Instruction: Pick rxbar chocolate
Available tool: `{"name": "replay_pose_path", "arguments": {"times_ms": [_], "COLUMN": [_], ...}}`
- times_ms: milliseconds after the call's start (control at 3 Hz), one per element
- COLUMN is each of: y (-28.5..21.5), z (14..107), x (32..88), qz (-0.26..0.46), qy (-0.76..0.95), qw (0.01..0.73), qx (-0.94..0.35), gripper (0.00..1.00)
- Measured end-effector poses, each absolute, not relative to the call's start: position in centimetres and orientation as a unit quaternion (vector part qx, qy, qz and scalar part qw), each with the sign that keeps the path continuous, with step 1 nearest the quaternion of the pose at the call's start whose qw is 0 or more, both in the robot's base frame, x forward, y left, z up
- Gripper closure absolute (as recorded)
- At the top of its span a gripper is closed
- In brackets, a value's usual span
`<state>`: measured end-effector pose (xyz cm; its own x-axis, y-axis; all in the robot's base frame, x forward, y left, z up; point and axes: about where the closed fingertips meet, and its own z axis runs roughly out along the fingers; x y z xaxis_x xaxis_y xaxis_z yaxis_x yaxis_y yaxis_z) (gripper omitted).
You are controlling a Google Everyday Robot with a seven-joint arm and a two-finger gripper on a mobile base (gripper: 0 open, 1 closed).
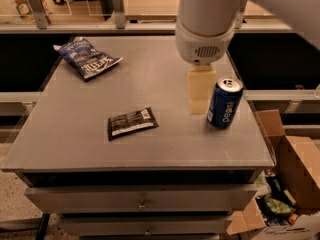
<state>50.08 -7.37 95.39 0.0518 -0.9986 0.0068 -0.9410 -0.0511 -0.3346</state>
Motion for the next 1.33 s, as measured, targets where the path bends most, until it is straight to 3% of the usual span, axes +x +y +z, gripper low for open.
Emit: {"name": "replay_pose_path", "arguments": {"times_ms": [1333], "y": [0.6], "z": [86.2], "x": [49.4], "qz": [-0.075], "qy": [0.617], "qw": [0.043], "qx": [-0.782], "gripper": [0.00]}}
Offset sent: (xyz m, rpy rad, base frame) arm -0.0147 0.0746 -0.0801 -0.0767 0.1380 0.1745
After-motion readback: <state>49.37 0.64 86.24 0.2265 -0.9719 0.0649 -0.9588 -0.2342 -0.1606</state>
